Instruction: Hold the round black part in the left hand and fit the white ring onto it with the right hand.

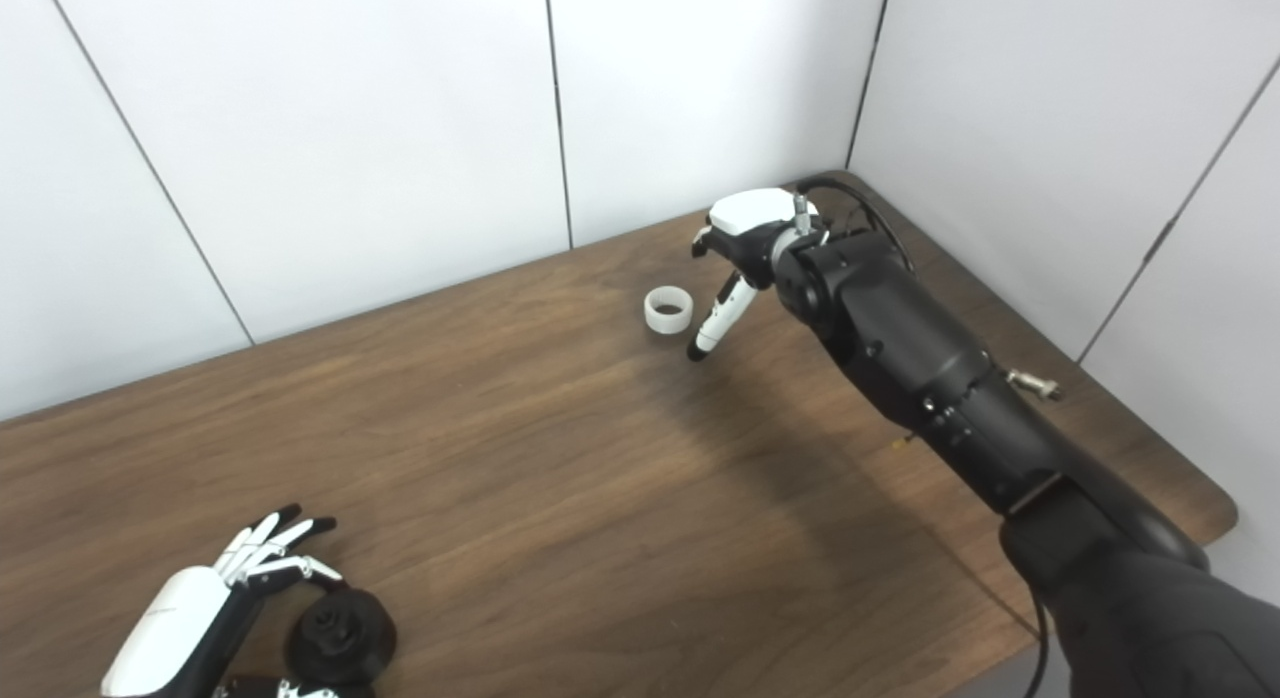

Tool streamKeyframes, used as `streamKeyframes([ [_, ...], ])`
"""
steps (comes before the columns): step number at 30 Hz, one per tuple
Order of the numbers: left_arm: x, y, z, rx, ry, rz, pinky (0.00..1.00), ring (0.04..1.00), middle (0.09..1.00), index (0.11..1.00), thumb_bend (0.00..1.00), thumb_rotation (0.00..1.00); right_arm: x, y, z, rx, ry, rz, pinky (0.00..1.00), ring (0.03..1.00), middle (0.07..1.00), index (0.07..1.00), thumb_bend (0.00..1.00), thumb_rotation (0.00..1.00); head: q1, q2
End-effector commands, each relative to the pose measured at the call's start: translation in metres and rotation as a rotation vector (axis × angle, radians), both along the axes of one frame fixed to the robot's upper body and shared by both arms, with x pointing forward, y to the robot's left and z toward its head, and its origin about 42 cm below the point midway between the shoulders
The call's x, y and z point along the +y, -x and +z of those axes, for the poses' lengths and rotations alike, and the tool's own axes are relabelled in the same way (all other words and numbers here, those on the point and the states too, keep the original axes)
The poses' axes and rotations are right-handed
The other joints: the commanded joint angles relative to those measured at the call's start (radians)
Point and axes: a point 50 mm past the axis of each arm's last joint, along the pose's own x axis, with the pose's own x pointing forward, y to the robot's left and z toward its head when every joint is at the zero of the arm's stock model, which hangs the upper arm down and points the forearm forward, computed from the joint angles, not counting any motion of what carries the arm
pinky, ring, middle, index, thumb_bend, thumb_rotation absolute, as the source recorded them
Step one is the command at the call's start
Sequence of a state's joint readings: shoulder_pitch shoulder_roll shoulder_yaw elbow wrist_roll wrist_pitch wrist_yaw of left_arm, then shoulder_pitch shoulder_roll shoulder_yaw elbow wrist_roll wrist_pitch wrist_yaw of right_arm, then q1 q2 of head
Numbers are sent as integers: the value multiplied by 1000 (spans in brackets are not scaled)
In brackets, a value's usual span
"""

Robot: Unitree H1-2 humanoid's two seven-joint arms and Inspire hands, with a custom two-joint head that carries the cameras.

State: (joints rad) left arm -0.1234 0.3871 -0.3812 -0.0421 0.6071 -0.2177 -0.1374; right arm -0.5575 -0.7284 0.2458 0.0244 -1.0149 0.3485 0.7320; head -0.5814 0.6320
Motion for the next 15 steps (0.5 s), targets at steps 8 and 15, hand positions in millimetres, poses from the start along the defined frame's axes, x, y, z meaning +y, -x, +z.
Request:
streamKeyframes([
  [8, 6, 16, -10, 61, -66, -31, 1000, 992, 907, 480, 520, 49, 4, -18, 40, -124, 73, 55, 951, 1000, 1000, 849, 1000, 580, 6, -7],
  [15, 5, 20, -11, 63, -65, -34, 1000, 995, 906, 479, 520, 49, 9, -31, 41, -124, 68, 81, 935, 1000, 1000, 842, 989, 552, 10, -10],
])
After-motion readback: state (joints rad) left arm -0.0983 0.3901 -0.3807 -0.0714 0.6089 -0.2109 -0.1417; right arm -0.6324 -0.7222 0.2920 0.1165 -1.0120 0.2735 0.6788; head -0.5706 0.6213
